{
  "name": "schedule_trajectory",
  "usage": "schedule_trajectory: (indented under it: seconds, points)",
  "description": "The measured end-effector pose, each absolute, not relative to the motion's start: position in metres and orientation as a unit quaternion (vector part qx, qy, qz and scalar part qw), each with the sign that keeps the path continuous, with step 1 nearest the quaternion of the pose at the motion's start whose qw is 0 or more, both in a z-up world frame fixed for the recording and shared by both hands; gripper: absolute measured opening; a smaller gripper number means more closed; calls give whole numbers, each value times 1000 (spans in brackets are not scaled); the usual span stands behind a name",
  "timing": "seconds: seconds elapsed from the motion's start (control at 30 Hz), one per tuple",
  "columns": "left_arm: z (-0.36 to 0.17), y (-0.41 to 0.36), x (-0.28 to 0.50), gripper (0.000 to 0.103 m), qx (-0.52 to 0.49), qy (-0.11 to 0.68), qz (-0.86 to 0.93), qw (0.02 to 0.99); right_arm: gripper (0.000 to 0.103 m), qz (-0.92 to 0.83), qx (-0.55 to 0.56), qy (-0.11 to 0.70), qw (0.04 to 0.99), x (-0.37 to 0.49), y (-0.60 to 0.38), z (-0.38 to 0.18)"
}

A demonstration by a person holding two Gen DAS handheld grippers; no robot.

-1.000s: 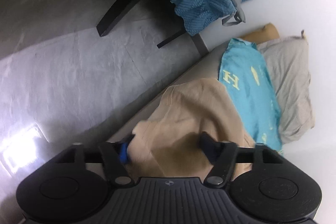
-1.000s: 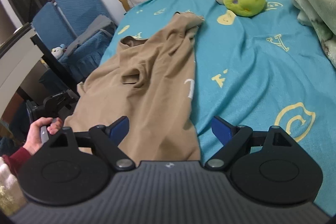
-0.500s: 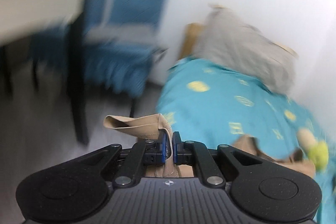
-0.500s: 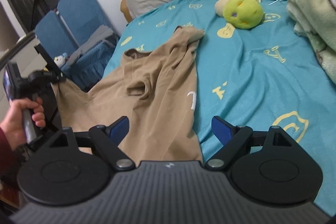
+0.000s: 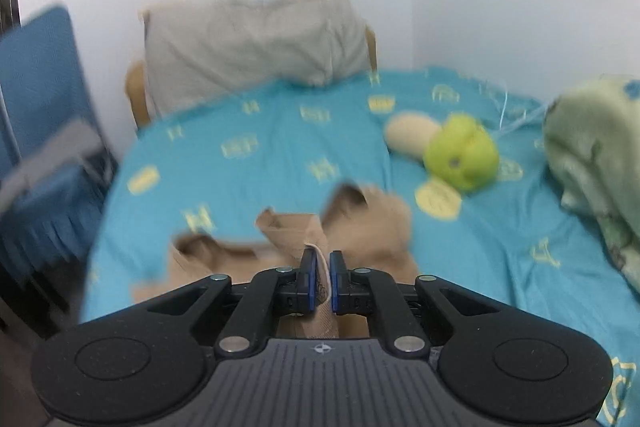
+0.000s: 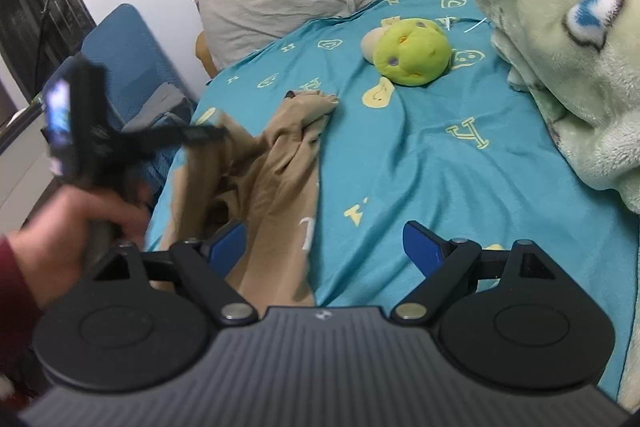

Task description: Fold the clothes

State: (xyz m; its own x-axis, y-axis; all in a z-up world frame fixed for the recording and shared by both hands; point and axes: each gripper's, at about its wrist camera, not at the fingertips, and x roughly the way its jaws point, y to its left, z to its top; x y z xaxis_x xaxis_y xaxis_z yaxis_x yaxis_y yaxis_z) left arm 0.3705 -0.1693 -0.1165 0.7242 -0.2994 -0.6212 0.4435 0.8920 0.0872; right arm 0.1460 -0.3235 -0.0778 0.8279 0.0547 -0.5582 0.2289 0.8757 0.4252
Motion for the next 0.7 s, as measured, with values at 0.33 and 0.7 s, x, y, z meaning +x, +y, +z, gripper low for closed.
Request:
schedule_trajectory:
  seconds: [0.33, 0.7]
  points:
    - [-121, -108, 312, 82, 33, 332, -181, 925, 87, -23, 229, 266, 936, 147, -327, -69]
    - [-95, -27, 171, 88, 40, 372, -127, 918, 87, -11, 162, 247, 955, 121, -298, -53]
